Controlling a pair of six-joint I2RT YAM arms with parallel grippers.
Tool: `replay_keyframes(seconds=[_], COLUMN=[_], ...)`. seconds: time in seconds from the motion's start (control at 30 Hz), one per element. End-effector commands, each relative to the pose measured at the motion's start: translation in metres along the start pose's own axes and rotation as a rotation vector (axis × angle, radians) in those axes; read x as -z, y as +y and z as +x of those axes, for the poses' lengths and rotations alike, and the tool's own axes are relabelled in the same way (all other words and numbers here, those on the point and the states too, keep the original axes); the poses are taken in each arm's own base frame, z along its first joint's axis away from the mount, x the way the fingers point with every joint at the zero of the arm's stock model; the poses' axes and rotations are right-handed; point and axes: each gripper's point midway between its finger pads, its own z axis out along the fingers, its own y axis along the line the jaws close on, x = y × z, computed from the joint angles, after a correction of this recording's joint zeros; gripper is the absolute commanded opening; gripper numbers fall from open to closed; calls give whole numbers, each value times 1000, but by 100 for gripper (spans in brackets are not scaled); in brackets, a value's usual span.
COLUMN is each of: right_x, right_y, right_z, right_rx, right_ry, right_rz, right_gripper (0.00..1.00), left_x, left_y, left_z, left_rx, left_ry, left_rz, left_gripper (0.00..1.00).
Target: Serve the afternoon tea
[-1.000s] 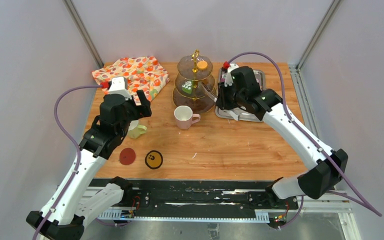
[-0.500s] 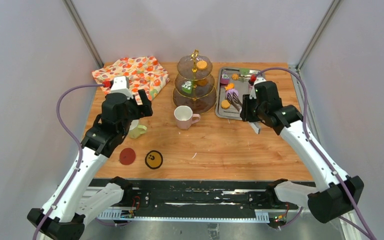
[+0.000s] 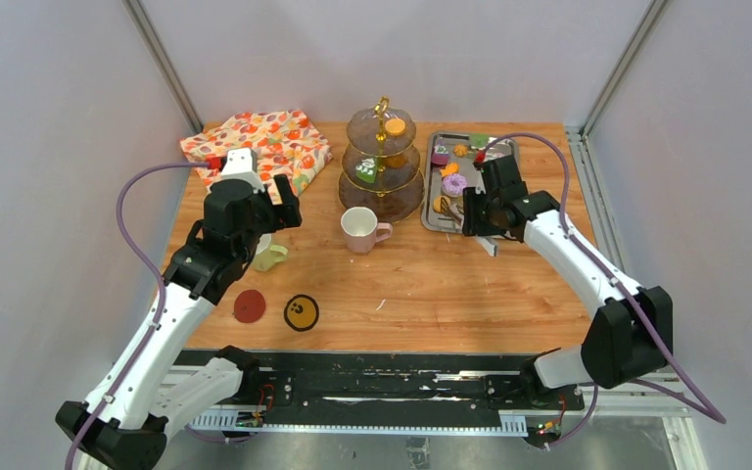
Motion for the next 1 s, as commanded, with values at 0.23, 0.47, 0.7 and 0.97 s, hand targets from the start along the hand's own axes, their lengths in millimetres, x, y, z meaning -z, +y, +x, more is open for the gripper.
replay_keyframes(seconds=[0.23,0.47,0.7,0.97], right_x=[-29,-46,-55,-46], right_y=[6,3,4,3], right_z=[-1,-3,-13,-15], right_rx=[54,81,75,79], right_ry=[47,71,58,44], right_rz=[-39,11,21,19], right_gripper=[42,43,44,28], left_x=[-1,-2,-3,-5], left_y=[-6,-4,-2,-2], left_z=[-9,-9,-8,-7], left_rx=[13,17,5,-4], left_ry=[-27,-30,-26,-24], left_rz=[17,7,-3,-7], left_gripper=[95,95,95,95])
